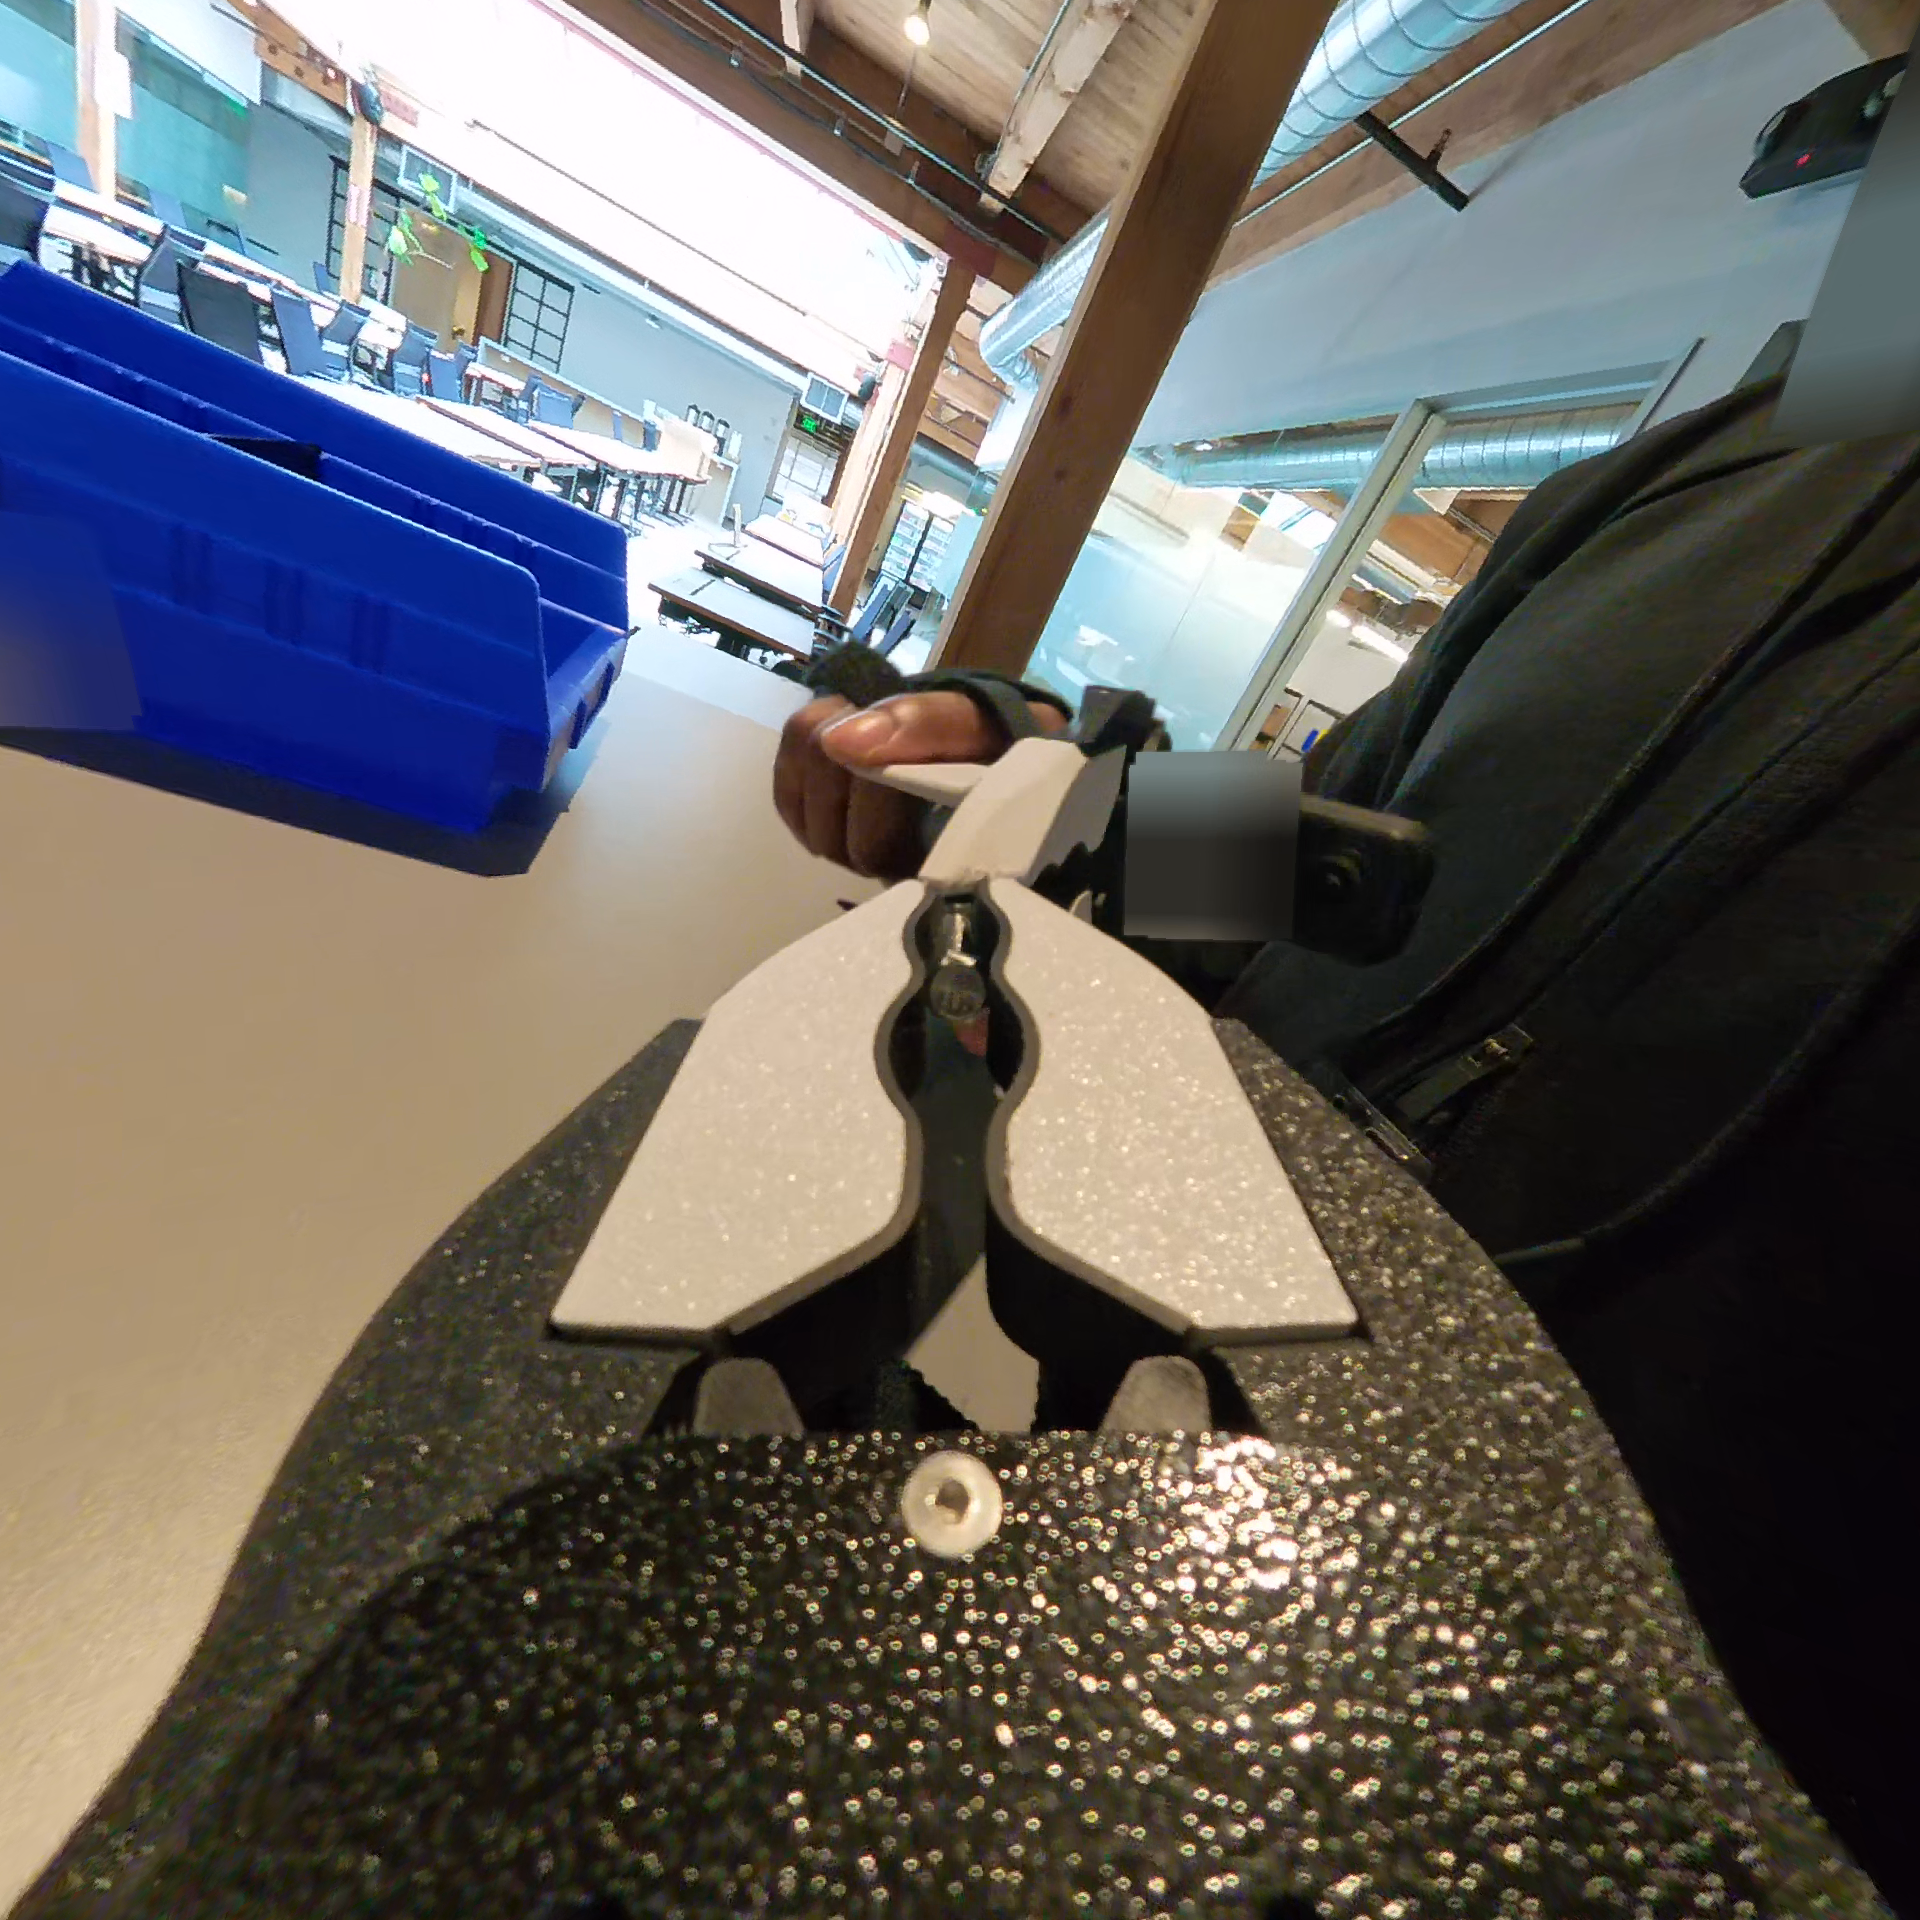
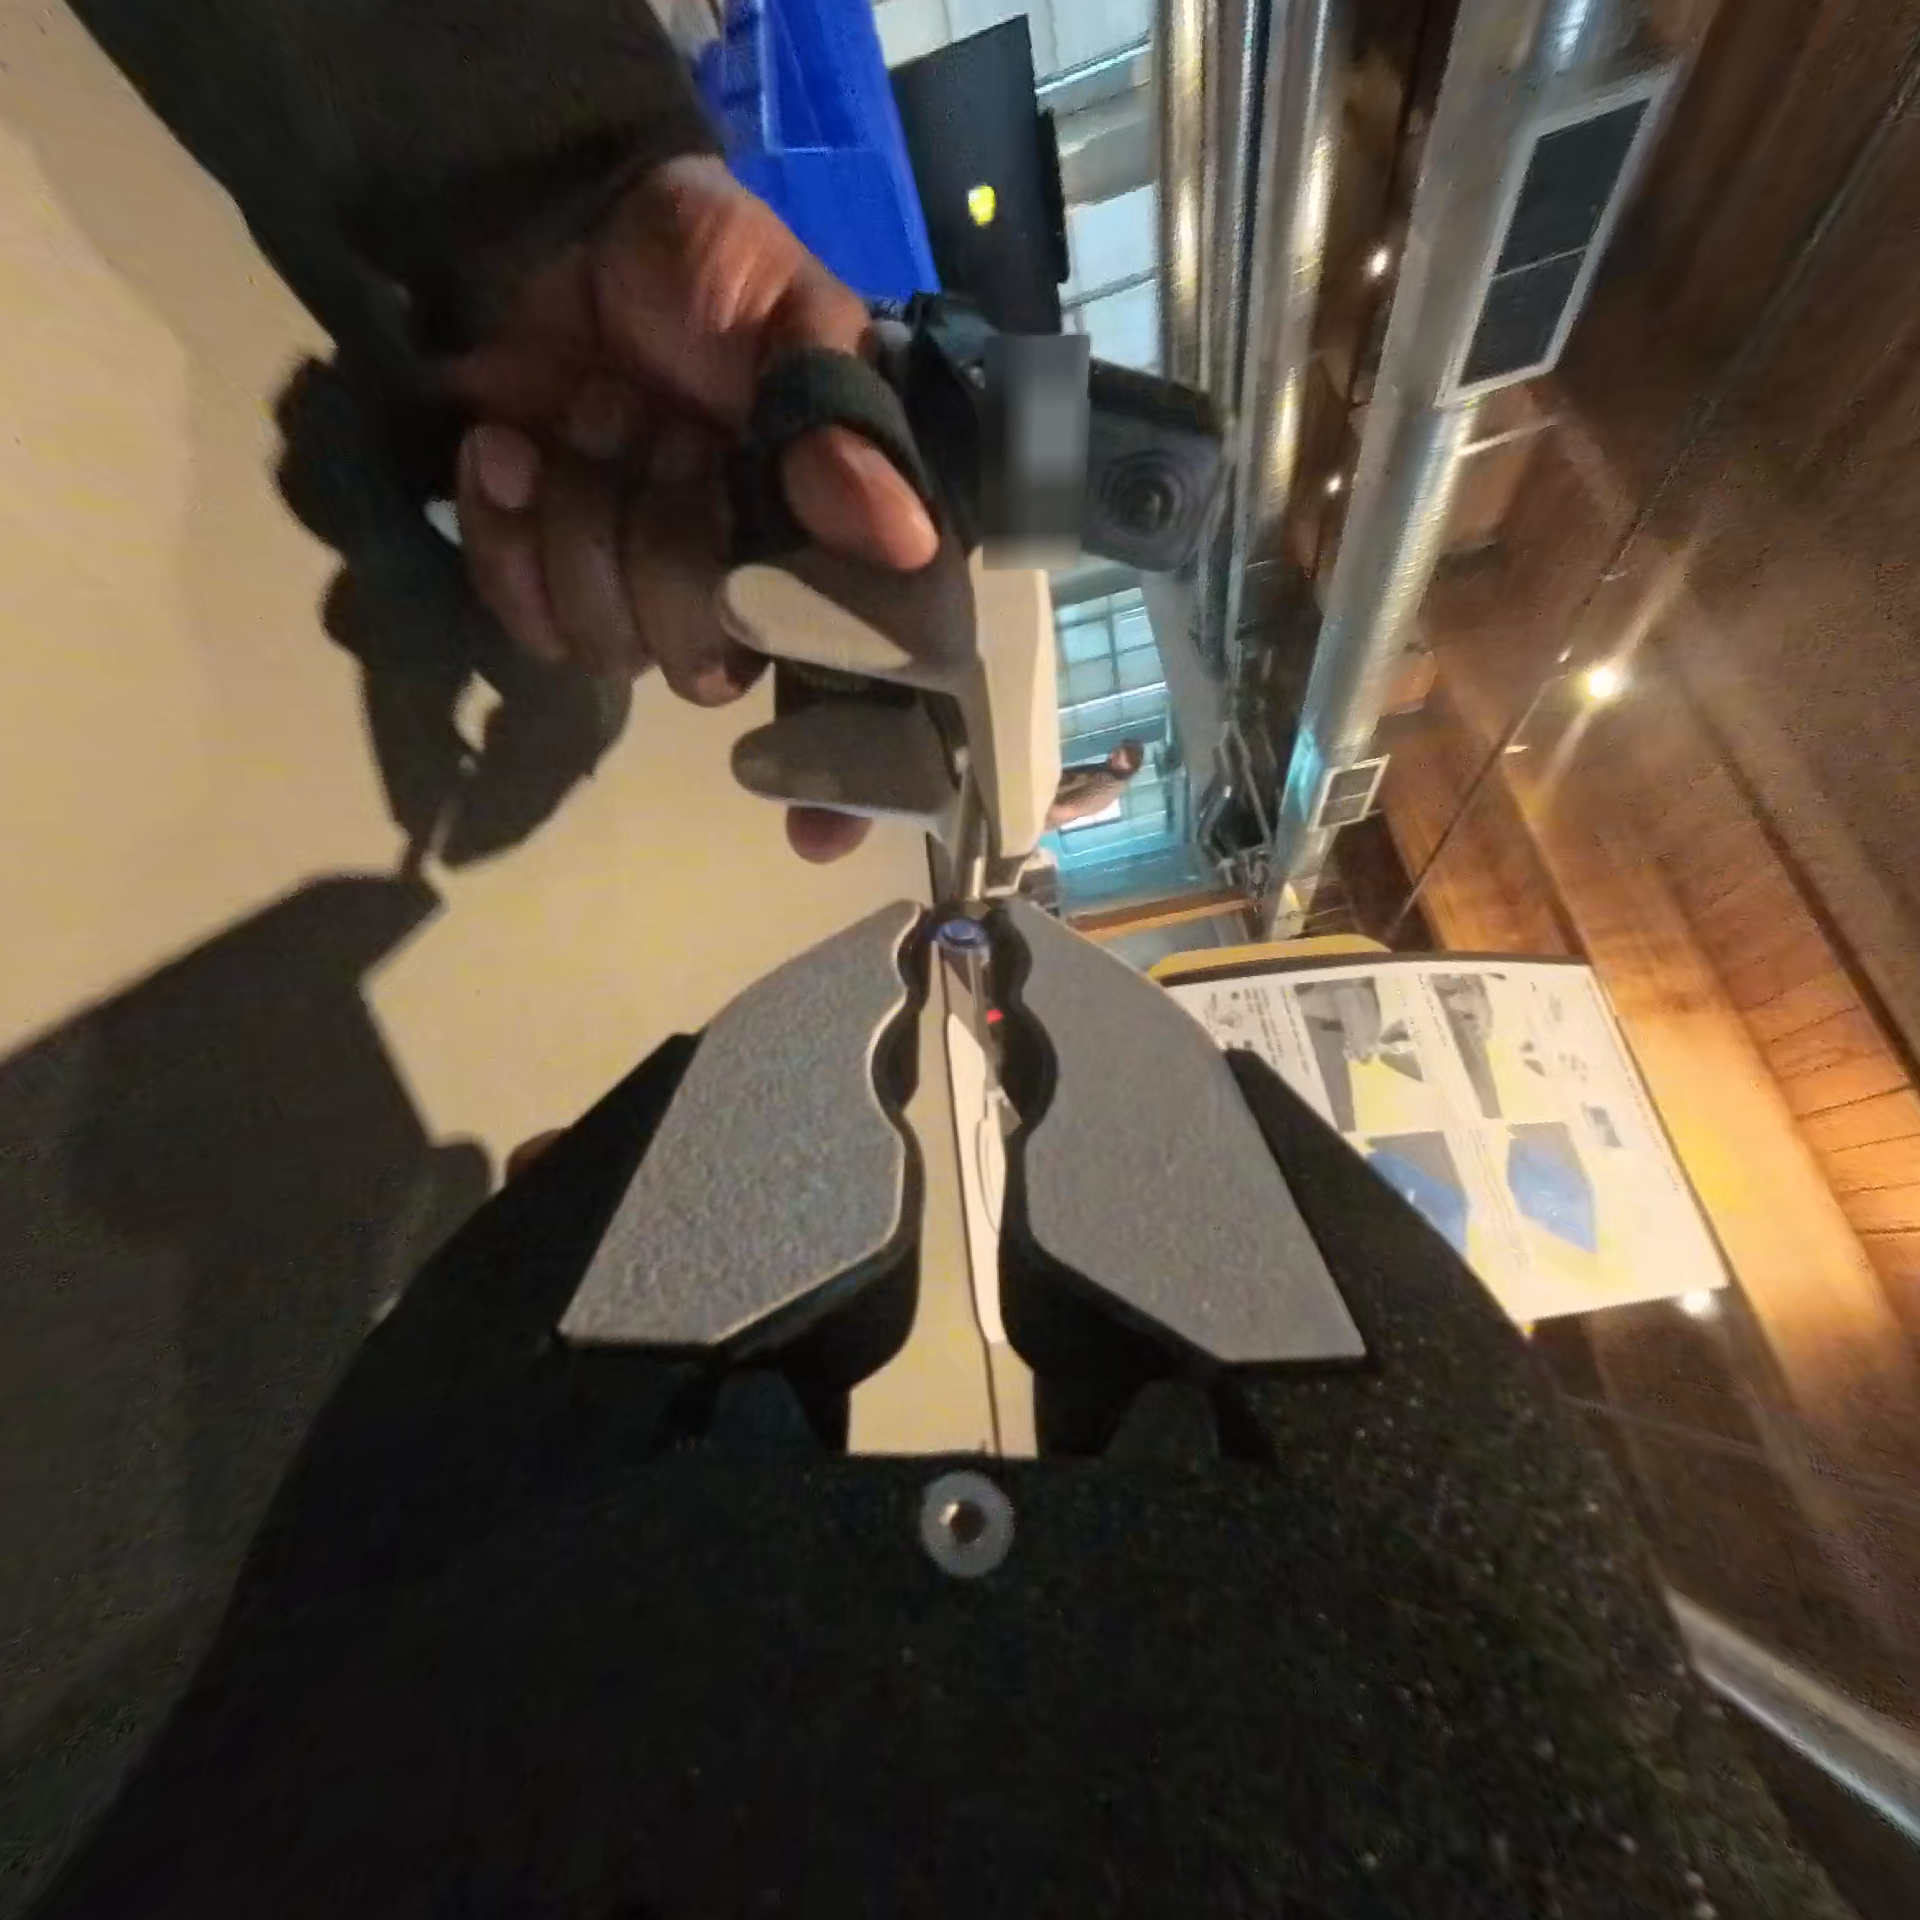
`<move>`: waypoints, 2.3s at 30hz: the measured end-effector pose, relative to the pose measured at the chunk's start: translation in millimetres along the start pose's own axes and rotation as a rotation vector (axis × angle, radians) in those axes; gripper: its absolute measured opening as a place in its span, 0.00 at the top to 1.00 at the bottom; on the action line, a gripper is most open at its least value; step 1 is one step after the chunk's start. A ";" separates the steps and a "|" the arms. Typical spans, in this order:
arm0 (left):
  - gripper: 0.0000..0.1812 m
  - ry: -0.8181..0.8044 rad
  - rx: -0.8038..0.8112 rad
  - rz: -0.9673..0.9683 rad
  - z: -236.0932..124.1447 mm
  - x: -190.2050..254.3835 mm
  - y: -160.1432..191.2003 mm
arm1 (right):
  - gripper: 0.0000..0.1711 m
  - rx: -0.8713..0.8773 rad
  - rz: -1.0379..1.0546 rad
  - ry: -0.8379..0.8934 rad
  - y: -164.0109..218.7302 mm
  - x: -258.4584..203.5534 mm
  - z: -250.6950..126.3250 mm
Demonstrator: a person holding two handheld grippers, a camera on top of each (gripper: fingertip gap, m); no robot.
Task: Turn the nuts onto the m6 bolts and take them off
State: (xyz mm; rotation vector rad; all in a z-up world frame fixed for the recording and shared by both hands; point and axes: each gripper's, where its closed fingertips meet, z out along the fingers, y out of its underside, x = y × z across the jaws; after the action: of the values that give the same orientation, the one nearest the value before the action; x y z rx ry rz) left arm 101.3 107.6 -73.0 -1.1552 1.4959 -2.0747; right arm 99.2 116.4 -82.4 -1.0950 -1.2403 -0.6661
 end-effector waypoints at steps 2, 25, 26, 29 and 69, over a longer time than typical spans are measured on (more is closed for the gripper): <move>0.97 0.007 0.010 0.015 -1.0 2.3 -1.0 | 0.90 0.033 0.169 -0.033 -3.7 -1.3 -2.4; 0.97 -0.016 0.047 0.043 -1.4 4.3 -4.2 | 0.93 0.233 1.300 -0.332 -11.0 1.7 -0.3; 0.97 -0.018 0.044 0.042 -0.8 4.2 -3.6 | 0.93 0.229 1.254 -0.327 -10.6 1.3 -0.9; 0.97 -0.006 0.029 -0.008 2.4 4.7 -0.7 | 0.93 0.197 0.932 -0.261 -8.5 -0.4 -3.9; 0.97 -0.164 0.129 0.482 23.0 40.4 2.7 | 1.00 0.447 1.308 -0.397 -32.6 18.9 -39.7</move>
State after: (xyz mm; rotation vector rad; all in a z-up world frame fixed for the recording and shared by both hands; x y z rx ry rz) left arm 93.6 65.0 -56.0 -0.7961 1.3744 -1.6789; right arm 91.0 70.8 -53.3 -1.3832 -0.6703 0.8088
